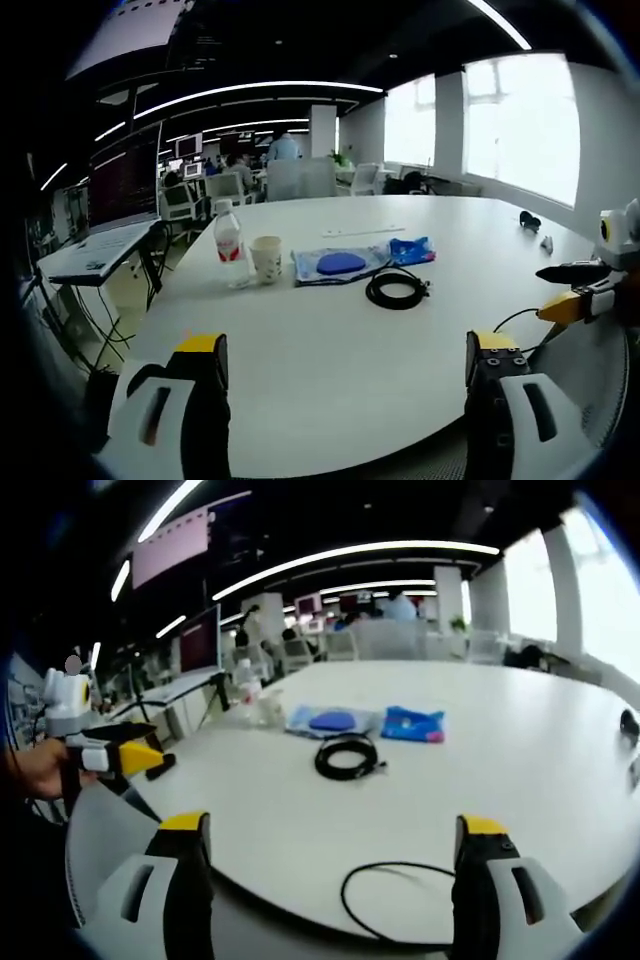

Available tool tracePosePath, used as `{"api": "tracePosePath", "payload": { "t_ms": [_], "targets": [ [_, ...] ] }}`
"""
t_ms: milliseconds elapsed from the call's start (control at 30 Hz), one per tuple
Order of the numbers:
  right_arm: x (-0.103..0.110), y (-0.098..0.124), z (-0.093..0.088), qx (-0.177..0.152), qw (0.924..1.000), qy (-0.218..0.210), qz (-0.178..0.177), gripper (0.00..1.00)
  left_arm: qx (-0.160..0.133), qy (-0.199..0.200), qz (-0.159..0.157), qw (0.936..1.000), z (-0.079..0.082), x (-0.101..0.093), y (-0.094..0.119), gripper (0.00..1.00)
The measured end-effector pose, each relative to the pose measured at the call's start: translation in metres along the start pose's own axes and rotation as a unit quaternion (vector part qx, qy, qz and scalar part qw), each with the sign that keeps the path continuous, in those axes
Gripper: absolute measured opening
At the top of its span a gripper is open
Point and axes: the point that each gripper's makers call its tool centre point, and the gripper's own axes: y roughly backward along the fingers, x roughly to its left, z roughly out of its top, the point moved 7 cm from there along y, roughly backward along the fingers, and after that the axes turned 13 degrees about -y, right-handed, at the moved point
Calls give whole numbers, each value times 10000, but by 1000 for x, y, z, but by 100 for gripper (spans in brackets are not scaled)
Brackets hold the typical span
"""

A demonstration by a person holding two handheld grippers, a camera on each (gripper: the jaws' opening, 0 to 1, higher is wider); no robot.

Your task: Arrange the tabletop items into an orderly group along one side of the table until the central work area is clear of visible clutter.

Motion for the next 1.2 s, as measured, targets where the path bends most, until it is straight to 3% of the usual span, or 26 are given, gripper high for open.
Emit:
{"api": "tracePosePath", "payload": {
  "t_ms": [267,1200],
  "targets": [
    [4,-2,-6,284,9993,209,82,97,-86,-56,89,9999,1,2,3,98],
    [-2,-2,-5,178,9998,54,-81,95,-52,-107,-10,9999,1,-2,1,97]
  ]
}}
